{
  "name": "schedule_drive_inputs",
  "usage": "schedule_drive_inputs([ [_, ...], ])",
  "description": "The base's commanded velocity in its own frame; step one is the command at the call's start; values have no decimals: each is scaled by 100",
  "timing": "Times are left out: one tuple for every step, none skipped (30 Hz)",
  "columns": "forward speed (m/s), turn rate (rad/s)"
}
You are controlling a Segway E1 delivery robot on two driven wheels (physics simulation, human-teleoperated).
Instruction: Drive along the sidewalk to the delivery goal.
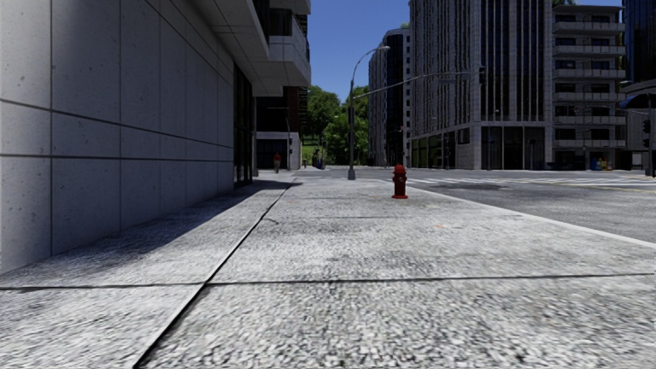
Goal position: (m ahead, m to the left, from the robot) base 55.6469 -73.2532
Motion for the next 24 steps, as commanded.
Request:
schedule_drive_inputs([
  [200, 0],
  [200, 0],
  [200, 0],
  [200, 0],
  [200, 0],
  [200, 0],
  [200, 0],
  [200, 0],
  [200, 0],
  [200, 0],
  [200, 0],
  [200, 0],
  [200, 0],
  [200, 0],
  [200, 0],
  [200, 0],
  [200, 0],
  [200, 0],
  [200, 0],
  [200, 0],
  [200, 0],
  [200, 0],
  [200, 0],
  [200, 0],
])
